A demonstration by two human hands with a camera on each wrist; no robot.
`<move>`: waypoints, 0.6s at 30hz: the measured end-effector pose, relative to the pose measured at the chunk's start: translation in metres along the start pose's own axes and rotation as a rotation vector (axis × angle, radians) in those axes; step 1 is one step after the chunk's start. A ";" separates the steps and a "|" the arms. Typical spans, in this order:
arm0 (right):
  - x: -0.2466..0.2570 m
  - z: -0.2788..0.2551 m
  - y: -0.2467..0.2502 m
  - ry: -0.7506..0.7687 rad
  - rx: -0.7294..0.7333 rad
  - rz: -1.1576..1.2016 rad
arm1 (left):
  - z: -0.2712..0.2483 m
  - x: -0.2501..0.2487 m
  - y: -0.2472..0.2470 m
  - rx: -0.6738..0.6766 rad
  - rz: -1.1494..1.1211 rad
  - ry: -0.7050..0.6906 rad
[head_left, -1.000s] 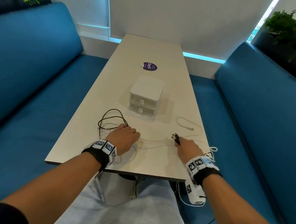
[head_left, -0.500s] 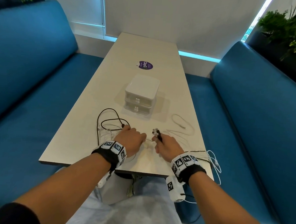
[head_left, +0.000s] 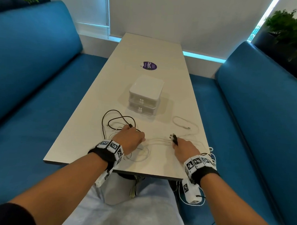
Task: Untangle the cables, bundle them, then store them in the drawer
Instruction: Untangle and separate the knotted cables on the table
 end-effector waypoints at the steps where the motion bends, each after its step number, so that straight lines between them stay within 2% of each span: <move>1: 0.001 0.000 0.002 -0.009 -0.014 0.020 | 0.002 -0.003 0.001 -0.006 0.016 -0.002; 5: 0.005 -0.002 0.010 -0.061 -0.134 0.119 | 0.007 -0.008 0.002 0.025 0.057 0.034; 8: 0.014 -0.009 0.011 -0.014 -0.162 0.197 | 0.008 -0.014 0.001 0.041 0.042 0.023; 13: 0.041 -0.020 -0.007 0.277 -0.039 0.177 | 0.015 -0.029 0.003 0.047 0.047 -0.051; 18: 0.045 -0.018 -0.012 0.264 0.039 0.095 | 0.014 -0.028 0.004 0.030 0.159 -0.105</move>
Point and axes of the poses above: each hand's wrist, its own z-axis towards the middle knuckle, its own y-axis out of the back of the hand, x = y × z, the point moved 2 cm from there along z, towards the middle knuckle, and after that the axes turned 6 degrees about -y, right-handed, at the moved point
